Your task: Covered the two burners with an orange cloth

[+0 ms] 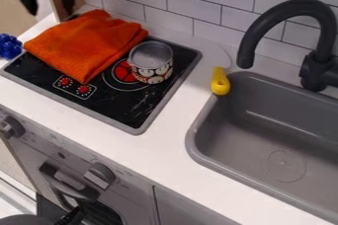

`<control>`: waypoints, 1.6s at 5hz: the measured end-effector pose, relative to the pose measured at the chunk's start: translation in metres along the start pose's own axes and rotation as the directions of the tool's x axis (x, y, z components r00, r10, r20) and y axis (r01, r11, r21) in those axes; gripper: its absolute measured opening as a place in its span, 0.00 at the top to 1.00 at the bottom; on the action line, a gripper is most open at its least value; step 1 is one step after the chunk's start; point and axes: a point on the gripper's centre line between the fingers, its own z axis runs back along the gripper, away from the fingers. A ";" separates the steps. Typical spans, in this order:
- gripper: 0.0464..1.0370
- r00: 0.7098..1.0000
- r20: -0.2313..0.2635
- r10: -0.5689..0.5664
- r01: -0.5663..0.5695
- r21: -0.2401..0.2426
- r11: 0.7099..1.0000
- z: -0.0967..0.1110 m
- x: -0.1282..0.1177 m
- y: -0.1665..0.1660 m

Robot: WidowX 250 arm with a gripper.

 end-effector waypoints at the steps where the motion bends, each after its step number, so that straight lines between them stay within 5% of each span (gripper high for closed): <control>1: 0.36 0.999 0.025 -0.026 0.026 -0.006 1.000 -0.014 0.001 -0.012; 2: 0.66 0.999 0.043 -0.026 0.026 0.001 1.000 -0.020 0.003 -0.015; 3: 0.88 1.000 -0.023 0.019 -0.019 0.009 1.000 -0.047 -0.010 -0.016; 4: 0.99 0.998 -0.024 0.052 -0.052 0.009 0.999 -0.052 -0.014 -0.017; 5: 0.99 0.995 -0.041 0.089 -0.088 0.020 0.996 -0.056 -0.022 -0.016; 7: 0.99 0.965 -0.118 0.236 -0.215 0.165 0.963 -0.053 -0.041 -0.015; 8: 0.99 0.959 -0.139 0.246 -0.219 0.184 0.958 -0.050 -0.058 -0.012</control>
